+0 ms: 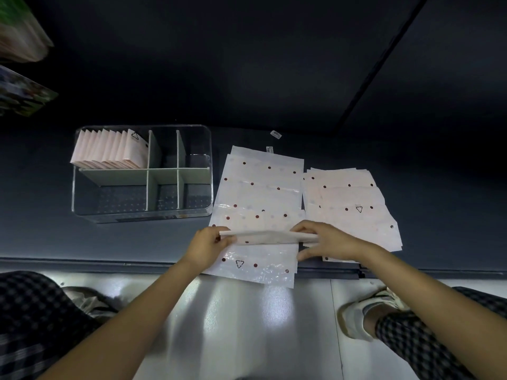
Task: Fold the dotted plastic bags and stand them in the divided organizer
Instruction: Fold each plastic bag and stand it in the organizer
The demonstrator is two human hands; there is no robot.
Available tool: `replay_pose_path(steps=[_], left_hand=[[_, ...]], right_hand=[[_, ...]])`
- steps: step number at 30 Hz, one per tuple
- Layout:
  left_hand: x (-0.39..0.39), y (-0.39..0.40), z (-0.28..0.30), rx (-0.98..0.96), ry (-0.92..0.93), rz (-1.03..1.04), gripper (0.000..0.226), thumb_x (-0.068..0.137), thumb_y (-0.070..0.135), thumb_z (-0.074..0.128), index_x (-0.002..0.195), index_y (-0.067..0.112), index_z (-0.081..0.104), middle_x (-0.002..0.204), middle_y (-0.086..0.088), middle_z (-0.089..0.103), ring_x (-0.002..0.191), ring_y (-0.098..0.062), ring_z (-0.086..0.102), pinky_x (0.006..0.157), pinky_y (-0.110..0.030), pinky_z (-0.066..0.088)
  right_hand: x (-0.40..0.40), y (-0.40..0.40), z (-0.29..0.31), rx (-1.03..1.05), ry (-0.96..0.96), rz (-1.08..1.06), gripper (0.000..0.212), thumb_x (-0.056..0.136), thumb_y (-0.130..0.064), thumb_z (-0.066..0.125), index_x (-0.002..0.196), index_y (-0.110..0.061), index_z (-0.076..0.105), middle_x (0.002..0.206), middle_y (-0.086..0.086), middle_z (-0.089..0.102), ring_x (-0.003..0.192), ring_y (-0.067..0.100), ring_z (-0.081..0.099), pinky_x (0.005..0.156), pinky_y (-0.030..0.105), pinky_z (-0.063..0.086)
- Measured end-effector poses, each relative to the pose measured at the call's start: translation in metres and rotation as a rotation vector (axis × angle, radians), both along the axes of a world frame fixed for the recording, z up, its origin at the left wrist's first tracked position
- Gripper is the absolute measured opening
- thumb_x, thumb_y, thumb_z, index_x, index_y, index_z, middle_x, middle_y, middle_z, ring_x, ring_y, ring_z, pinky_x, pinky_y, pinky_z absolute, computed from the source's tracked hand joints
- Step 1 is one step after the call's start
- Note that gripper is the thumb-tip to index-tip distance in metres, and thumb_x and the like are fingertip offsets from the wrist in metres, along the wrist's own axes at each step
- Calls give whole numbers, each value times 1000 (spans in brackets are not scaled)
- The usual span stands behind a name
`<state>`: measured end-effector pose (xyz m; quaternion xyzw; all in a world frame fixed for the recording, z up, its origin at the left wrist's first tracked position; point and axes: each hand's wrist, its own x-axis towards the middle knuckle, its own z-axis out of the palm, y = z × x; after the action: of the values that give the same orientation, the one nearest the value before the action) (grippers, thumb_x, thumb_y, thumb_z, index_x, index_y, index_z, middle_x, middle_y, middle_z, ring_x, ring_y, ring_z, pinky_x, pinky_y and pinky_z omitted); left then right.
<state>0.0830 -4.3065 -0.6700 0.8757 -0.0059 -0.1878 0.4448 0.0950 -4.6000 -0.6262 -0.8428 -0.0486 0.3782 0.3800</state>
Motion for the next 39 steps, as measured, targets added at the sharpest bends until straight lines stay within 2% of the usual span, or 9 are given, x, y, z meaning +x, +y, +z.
replay_pose_path(steps=[5,8,12,16,19,25,29,33,39], left_hand=[[6,-4,2,-51,110,137,16,90,19,62,101,8,67,69,4,62,65,-10,55,53,-7,37],[6,-13,3,-23,91,230,28,90,20,62,116,9,56,93,-9,68,89,-26,62,72,-25,48],[-14,-37,8,157,-154,371,62,88,21,65,141,10,35,129,-12,48,116,-29,45,94,-39,41],[-27,-55,1,336,-448,-38,61,94,30,54,146,10,29,153,-10,26,142,-29,20,117,-42,19],[-19,-57,-13,577,-362,-370,68,98,52,19,149,19,-11,156,0,-20,140,-16,-26,117,-36,-13],[-13,-51,-29,740,-276,-499,81,79,68,-11,138,17,-33,144,-4,-41,133,-24,-38,114,-42,-20],[-13,-52,-30,748,-266,-486,84,75,69,-17,139,17,-32,143,-5,-42,131,-24,-40,113,-42,-21],[-13,-52,-30,766,-261,-510,79,81,66,-10,138,16,-33,146,-6,-39,132,-25,-40,113,-43,-22],[-13,-50,-30,724,-282,-506,80,81,68,-9,138,17,-33,140,-4,-45,129,-24,-43,110,-40,-26]], right_hand=[[8,3,-15,129,-36,-414,11,86,-10,67,93,-17,63,91,-3,69,82,9,63,68,8,47],[14,13,-25,-90,-168,-458,31,88,-15,63,64,-18,44,60,-10,47,57,8,42,49,13,32],[14,20,-33,-253,-211,-431,22,89,-20,60,80,-13,42,65,-6,38,66,16,39,52,23,27],[13,22,-35,-227,-208,-462,24,90,-21,60,107,-7,50,85,0,52,82,19,47,59,23,31],[13,23,-36,-241,-186,-478,32,91,-20,59,116,-4,49,97,5,52,87,21,48,70,23,33],[9,33,-31,-384,-323,-548,43,89,-16,61,127,-6,45,115,13,59,110,30,52,88,33,45],[-6,72,-31,-299,-800,-326,45,95,-16,52,137,-4,42,140,14,44,133,29,36,113,35,27],[-6,103,-53,-299,-659,202,54,102,-36,25,150,-16,9,158,-4,1,146,12,-4,117,26,-10],[-9,53,-70,-581,-594,224,75,88,-65,4,142,-20,-23,151,-6,-27,141,8,-24,116,32,-15]])
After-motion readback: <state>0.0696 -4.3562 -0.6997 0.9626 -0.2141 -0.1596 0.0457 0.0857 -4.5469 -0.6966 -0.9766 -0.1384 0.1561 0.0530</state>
